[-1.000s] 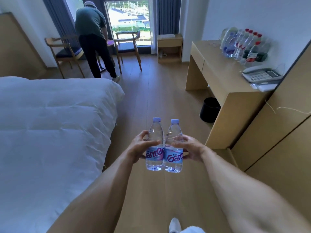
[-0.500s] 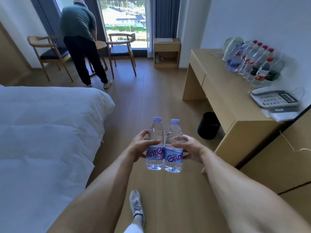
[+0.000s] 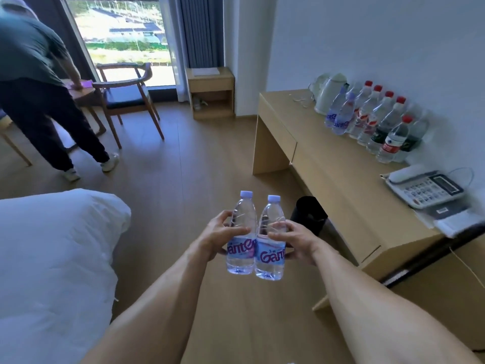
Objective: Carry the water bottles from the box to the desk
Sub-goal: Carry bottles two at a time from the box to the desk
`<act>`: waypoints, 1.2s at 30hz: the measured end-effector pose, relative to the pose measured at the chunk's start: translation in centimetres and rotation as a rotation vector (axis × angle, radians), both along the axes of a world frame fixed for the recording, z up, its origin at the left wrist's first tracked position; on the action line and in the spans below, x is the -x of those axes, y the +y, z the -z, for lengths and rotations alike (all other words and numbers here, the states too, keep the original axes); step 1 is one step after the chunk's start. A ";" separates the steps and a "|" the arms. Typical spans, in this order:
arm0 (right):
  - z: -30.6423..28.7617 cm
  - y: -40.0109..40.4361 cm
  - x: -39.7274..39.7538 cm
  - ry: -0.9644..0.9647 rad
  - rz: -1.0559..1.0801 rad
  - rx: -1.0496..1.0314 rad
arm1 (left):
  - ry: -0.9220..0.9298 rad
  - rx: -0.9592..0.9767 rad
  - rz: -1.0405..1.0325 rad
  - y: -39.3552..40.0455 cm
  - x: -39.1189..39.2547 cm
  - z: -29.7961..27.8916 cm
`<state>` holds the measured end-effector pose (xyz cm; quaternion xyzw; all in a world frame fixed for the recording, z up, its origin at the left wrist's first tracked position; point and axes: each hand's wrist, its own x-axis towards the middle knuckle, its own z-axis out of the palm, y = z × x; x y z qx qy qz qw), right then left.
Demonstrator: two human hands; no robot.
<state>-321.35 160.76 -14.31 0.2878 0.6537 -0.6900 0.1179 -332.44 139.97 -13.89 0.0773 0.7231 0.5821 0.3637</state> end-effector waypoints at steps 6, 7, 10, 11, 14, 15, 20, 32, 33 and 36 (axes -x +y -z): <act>0.2 4.1 7.3 0.040 0.084 -0.003 | 0.014 0.011 0.083 4.9 9.0 -0.4; 0.3 4.9 8.4 0.041 0.098 0.003 | 0.018 0.011 0.093 5.8 10.3 -0.4; 0.6 7.6 11.9 0.059 0.134 0.020 | 0.039 0.012 0.122 8.8 14.2 -0.2; 0.7 8.5 13.2 0.062 0.136 0.023 | 0.040 0.014 0.128 9.9 15.6 -0.2; 1.0 11.7 17.8 0.074 0.127 0.031 | 0.055 0.031 0.135 13.1 20.2 -0.3; 1.1 12.9 19.4 0.083 0.129 0.038 | 0.059 0.034 0.135 14.3 21.9 -0.3; 0.7 19.2 27.0 0.089 0.137 0.072 | 0.072 0.077 0.153 20.8 29.8 -1.5; -1.4 34.0 35.0 0.141 0.313 0.017 | 0.122 0.004 0.318 38.0 40.9 -3.5; -1.4 35.2 35.1 0.140 0.340 0.008 | 0.118 -0.006 0.348 39.6 41.5 -3.5; -1.4 38.5 35.3 0.142 0.439 -0.020 | 0.076 -0.037 0.440 44.6 43.0 -3.3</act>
